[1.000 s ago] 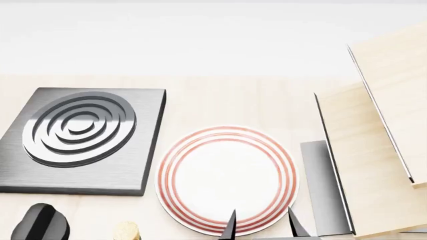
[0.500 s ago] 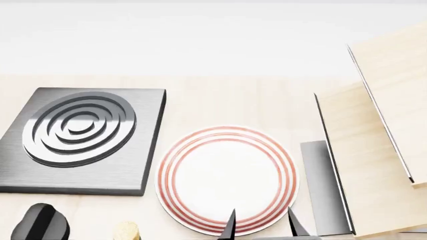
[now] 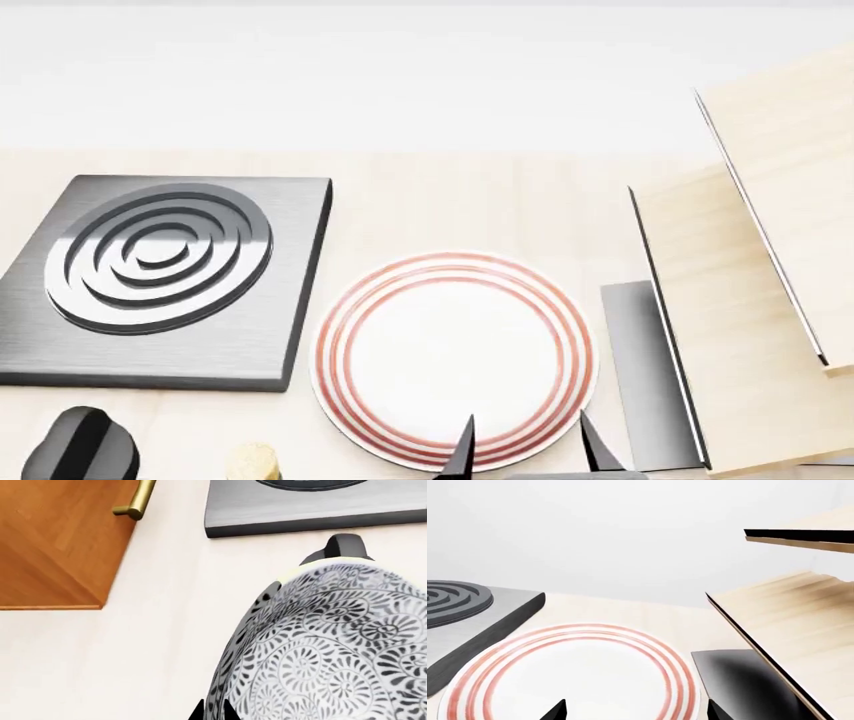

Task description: Pick up the akita bowl and put it on the plate.

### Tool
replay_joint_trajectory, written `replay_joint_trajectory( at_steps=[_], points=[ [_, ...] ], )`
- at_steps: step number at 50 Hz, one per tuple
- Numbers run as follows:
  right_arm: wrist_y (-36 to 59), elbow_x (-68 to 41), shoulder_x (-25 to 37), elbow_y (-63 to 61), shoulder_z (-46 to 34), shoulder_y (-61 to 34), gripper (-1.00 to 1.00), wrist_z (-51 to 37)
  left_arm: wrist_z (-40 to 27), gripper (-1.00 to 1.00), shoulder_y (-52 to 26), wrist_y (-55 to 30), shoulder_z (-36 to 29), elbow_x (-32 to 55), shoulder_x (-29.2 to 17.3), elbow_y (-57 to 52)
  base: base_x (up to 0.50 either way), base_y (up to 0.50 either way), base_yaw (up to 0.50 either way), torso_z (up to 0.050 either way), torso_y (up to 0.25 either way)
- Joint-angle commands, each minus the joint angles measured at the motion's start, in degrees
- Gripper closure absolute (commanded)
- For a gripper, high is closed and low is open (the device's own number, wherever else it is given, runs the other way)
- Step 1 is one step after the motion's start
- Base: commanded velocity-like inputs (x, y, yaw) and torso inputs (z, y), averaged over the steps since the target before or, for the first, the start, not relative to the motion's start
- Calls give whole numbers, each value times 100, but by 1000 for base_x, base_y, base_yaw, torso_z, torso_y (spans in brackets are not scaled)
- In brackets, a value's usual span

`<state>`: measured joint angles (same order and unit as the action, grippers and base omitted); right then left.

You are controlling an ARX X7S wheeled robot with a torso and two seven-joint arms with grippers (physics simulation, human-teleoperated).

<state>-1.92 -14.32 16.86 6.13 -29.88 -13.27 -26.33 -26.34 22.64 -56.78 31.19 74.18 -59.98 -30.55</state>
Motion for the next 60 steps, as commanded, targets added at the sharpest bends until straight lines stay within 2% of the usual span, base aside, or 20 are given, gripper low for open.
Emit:
replay_joint_trajectory(
  at_steps=[1,9,20,26,35,47,60],
  points=[
    [-4,-16,13,-14,-7,4,-100,-14,-169,100,1,-76,410,140,-29,-185,0,0,0,0,0],
    [-14,-5,18,-8,-30,9,-100,-20,-245,100,-85,-54,721,291,-52,-359,0,0,0,0,0],
    [-42,-34,19,26,-37,-5,-100,-4,-631,100,-419,-123,752,698,-342,-468,0,0,0,0,0],
    [-37,-57,22,25,-46,-8,-100,9,-868,100,-632,-121,559,922,-536,-456,0,0,0,0,0],
    [-33,-46,19,27,-80,-21,-100,10,-1116,100,-700,-235,786,1209,-689,-579,0,0,0,0,0],
    [15,-62,49,-50,-101,-23,-100,2,-1325,100,-902,-192,776,1522,-888,-562,0,0,0,0,0],
    [26,-47,48,-35,-132,-41,-100,-14,-1470,100,-1173,1,491,1742,-1173,-501,0,0,0,0,0]
  ],
)
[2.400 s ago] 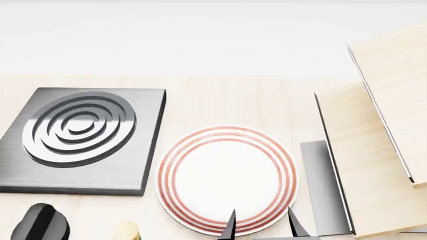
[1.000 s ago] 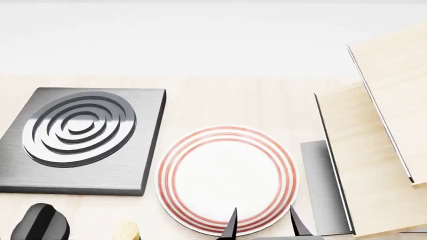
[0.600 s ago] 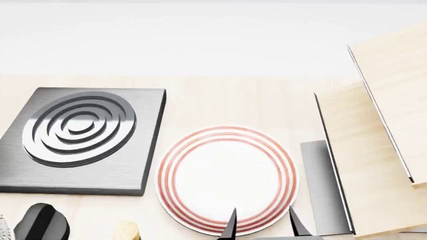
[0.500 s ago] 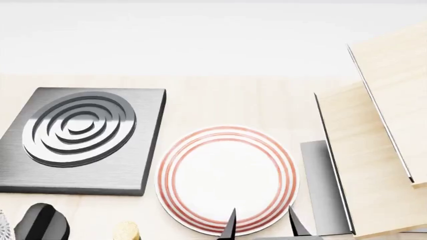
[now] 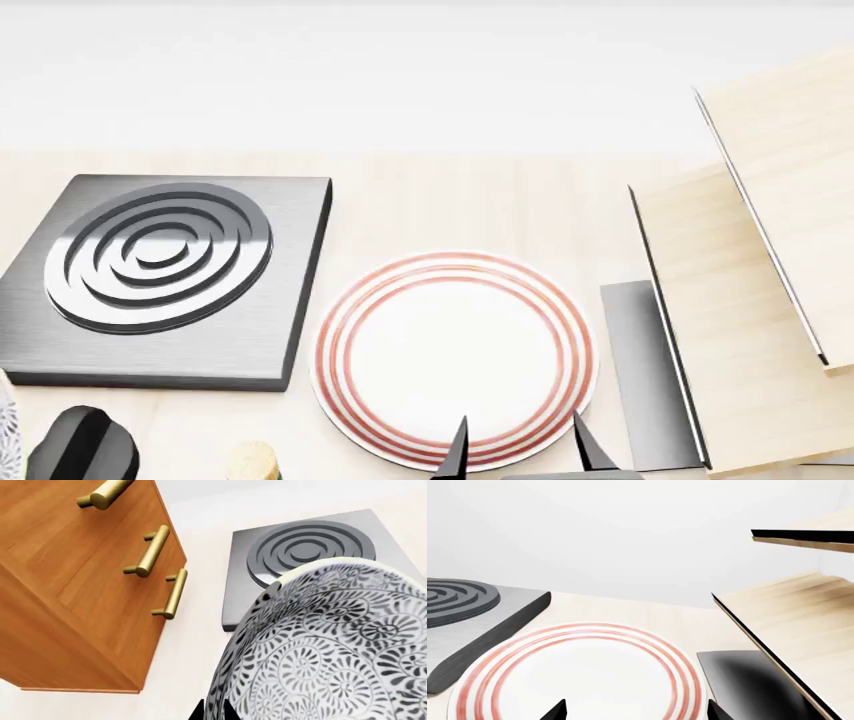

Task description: Pick up the akita bowl and put it on the plate.

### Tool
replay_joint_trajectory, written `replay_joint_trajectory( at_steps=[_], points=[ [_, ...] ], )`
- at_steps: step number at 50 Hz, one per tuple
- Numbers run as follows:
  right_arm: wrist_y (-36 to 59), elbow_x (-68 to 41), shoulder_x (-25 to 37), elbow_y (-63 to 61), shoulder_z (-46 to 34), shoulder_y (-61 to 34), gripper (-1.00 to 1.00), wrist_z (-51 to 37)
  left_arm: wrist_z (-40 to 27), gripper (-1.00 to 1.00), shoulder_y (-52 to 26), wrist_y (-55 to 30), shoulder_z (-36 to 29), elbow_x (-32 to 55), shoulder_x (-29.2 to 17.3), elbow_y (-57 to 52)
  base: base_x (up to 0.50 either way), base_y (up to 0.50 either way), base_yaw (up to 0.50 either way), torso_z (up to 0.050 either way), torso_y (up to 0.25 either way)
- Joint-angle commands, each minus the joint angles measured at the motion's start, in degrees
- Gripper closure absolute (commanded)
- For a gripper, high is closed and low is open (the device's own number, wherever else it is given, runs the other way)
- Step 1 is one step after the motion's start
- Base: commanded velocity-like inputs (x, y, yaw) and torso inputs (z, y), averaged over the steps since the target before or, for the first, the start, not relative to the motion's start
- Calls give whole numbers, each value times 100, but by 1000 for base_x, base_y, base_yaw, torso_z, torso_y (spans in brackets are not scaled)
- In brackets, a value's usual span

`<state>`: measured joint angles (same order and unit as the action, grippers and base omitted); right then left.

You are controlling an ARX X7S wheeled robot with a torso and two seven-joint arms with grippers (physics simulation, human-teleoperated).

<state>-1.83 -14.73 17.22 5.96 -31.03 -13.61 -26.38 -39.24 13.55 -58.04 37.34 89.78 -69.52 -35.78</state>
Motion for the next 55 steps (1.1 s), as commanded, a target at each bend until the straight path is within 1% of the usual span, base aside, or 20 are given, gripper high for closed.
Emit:
replay_joint_trajectory(
  at_steps=[1,7,11,21,26,31,32,34,40,41,42,43,44,52,55],
  points=[
    [4,-9,19,-28,-14,3,-100,-9,-214,100,-301,173,-199,180,-263,46,0,0,0,0,0],
    [13,-21,29,-53,-8,1,-100,-26,-250,100,-458,350,-443,267,-398,136,0,0,0,0,0],
    [-12,-41,30,-30,-2,0,-100,-15,-354,100,-645,566,-729,420,-623,210,0,0,0,0,0],
    [-54,-58,23,40,-5,-10,-100,-5,-480,100,-902,937,-1233,558,-994,298,0,0,0,0,0],
    [-58,-56,13,85,-11,-22,-100,-13,-496,100,-1154,1631,-2142,513,-1398,409,0,0,0,0,0],
    [-77,-102,4,153,7,-43,-100,10,-547,100,-1351,2227,-2709,627,-1769,442,0,0,0,0,0],
    [-97,-70,5,147,-9,-27,-100,-3,-516,100,-1342,2448,-2853,693,-1931,449,0,0,0,0,0],
    [-100,-98,6,158,0,-33,-100,11,-541,100,-1374,2568,-2924,742,-2035,410,0,0,0,0,0],
    [-120,-123,1,196,-1,-37,-100,28,-504,100,-1496,2552,-2924,795,-2044,379,0,0,0,0,0],
    [-122,-118,4,198,-4,-33,-100,24,-684,100,-2355,1692,-3784,640,-1185,542,0,0,0,0,0],
    [-130,-114,6,199,-4,-29,-100,19,-846,100,-3214,833,-4582,649,-727,714,0,0,0,0,0],
    [-133,-120,4,223,-2,-36,-100,26,-887,100,-4074,523,-4701,648,-600,770,0,0,0,0,0],
    [-150,-125,2,246,4,-38,-100,29,-909,100,-4886,488,-4727,644,-560,789,0,0,0,0,0],
    [-157,-124,-7,276,-13,-44,-100,25,-1030,100,-5413,157,-4899,747,-395,868,0,0,0,0,1],
    [-175,-125,-13,305,-18,-46,-100,34,-1082,100,-5722,-39,-5046,691,-226,1001,0,0,0,0,0]
  ],
)
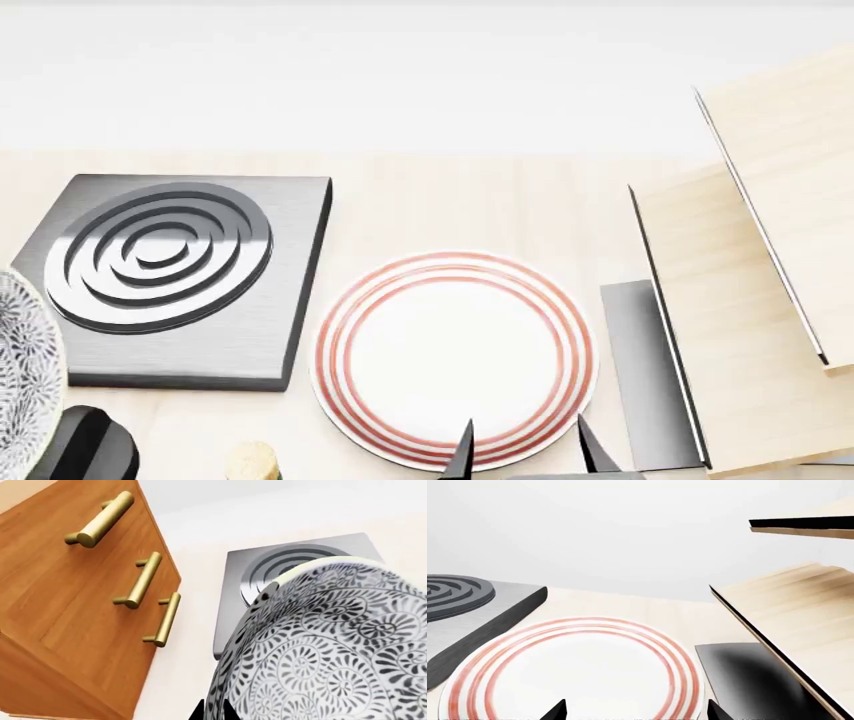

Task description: Pick up the akita bowl and put it on the plate.

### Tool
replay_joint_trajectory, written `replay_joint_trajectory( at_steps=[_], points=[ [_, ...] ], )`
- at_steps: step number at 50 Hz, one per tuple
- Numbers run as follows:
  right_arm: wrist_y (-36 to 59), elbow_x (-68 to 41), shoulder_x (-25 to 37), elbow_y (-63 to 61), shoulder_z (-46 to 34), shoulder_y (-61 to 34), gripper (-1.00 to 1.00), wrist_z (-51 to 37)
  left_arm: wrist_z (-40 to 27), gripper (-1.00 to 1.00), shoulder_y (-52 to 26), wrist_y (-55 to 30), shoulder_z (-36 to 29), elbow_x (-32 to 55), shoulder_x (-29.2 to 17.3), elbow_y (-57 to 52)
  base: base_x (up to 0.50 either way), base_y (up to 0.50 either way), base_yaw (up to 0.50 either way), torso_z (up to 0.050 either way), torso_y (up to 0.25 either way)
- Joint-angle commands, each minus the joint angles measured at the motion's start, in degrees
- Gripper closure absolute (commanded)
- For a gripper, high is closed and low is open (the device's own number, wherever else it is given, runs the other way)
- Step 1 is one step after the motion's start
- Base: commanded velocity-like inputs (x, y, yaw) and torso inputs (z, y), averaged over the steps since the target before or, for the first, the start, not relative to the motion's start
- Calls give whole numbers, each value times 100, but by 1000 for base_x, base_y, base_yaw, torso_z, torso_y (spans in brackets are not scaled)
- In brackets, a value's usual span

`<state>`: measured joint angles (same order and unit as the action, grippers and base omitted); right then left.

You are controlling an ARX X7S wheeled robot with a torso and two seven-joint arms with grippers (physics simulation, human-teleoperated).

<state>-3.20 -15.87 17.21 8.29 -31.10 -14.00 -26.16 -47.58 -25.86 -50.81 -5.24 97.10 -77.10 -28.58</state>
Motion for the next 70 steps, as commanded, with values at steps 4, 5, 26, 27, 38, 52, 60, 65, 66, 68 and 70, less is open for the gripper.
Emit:
replay_joint_trajectory(
  at_steps=[4,5,26,27,38,52,60,65,66,68,70],
  points=[
    [-37,-3,-10,78,-19,-9,-100,0,-289,100,-2073,-924,-902,-28,690,421,0,0,0,0,0],
    [-36,-18,-9,82,-19,-9,-100,13,-329,100,-2135,-963,-928,-32,713,424,0,0,0,0,0],
    [-76,-64,13,124,-10,-7,-100,12,-811,100,-3167,-1513,-1356,259,1253,577,0,0,0,0,0],
    [-76,-71,7,147,-10,-16,-100,20,-829,100,-3205,-1523,-1374,263,1288,591,0,0,0,0,0],
    [-100,-78,7,156,-22,-2,-100,9,-892,100,-3587,-1738,-1653,170,1637,885,0,0,0,0,0],
    [-151,-74,-26,294,-53,-32,-100,30,-813,100,-3818,-1716,-1865,20,2126,1330,0,0,0,0,1],
    [-162,-56,-32,306,-83,-28,-100,26,-891,100,-4042,-1759,-1944,56,2311,1453,0,0,0,0,0],
    [-143,-72,-19,287,-82,-29,-100,24,-942,100,-4210,-1766,-1959,166,2418,1623,0,0,0,0,0],
    [-147,-75,-21,293,-83,-32,-100,26,-946,100,-4251,-1777,-1973,173,2446,1672,0,0,0,0,0],
    [-146,-62,-24,303,-95,-35,-100,22,-899,100,-4320,-1772,-1985,230,2533,1811,0,0,0,0,0],
    [-138,-78,-17,286,-92,-35,-100,27,-873,100,-4368,-1786,-2016,186,2575,1855,0,0,0,0,5]
  ],
)
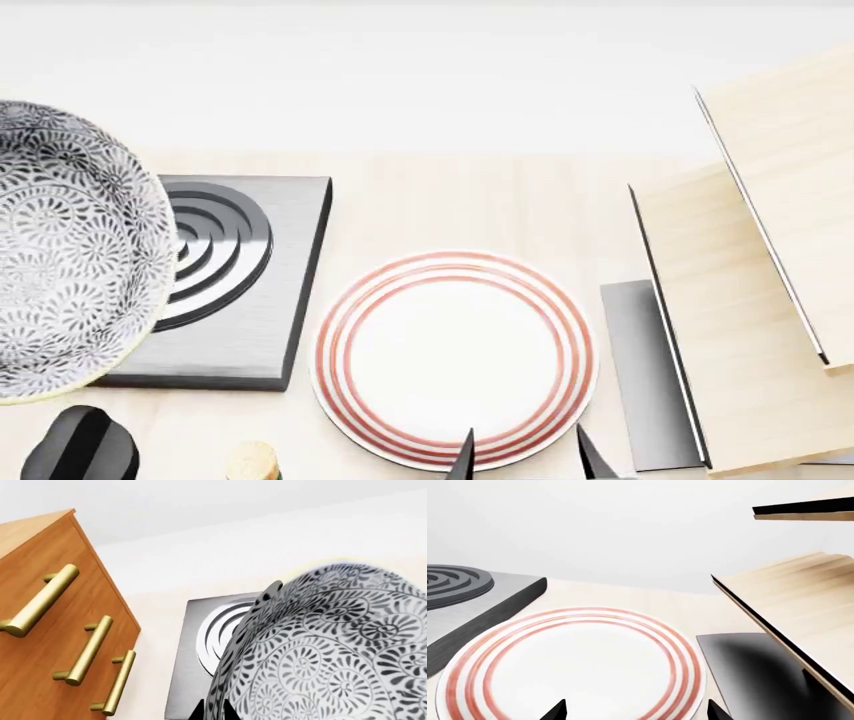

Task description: Pick up the akita bowl and put it on the plate.

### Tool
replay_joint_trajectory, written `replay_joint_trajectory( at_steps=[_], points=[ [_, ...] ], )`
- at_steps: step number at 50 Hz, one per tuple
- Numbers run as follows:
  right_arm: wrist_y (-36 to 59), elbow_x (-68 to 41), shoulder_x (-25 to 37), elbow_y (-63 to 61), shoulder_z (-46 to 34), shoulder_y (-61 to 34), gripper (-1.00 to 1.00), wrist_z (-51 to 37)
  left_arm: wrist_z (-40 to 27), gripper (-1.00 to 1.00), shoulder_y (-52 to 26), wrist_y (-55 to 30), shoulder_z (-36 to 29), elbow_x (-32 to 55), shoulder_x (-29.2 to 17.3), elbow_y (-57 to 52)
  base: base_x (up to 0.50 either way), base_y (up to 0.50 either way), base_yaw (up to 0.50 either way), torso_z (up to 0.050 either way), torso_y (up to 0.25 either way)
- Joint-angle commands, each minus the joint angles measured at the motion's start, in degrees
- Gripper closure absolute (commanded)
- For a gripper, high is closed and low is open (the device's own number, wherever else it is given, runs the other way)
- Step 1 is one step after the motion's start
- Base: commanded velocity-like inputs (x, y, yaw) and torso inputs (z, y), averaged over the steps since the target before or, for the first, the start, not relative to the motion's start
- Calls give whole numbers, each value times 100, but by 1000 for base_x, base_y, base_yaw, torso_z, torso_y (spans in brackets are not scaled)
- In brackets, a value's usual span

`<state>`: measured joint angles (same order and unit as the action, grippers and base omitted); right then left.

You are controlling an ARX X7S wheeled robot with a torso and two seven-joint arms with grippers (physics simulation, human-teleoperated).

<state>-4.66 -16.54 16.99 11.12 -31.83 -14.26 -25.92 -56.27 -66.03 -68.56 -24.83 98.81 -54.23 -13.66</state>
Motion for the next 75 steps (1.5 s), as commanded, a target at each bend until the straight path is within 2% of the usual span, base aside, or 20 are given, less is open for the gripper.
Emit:
replay_joint_trajectory(
  at_steps=[1,26,38,50,56,64,75],
  points=[
    [11,-9,9,-7,-19,-8,-100,-1,19,100,-399,12,-44,71,345,460,0,0,0,0,0],
    [50,-11,46,-123,-60,-14,-100,-25,398,100,-728,130,-375,-81,1226,1352,0,0,0,0,0],
    [18,-26,60,-104,-56,5,-100,-37,297,100,-924,146,-485,-109,1472,1495,0,0,0,0,0],
    [-7,-9,40,-30,-84,-17,-100,-36,907,100,-1037,366,-708,-574,1958,2158,0,0,0,0,1],
    [-34,-37,40,21,-81,-17,-100,-12,953,100,-1034,444,-807,-754,2077,2165,0,0,0,0,-54],
    [-49,-49,46,33,-79,-10,-100,-20,1205,100,-980,519,-750,-556,2269,2428,0,0,0,0,-80],
    [-63,-51,48,45,-98,-7,-100,-20,1219,100,-981,634,-785,-702,2303,2246,0,0,0,0,0]
  ],
)
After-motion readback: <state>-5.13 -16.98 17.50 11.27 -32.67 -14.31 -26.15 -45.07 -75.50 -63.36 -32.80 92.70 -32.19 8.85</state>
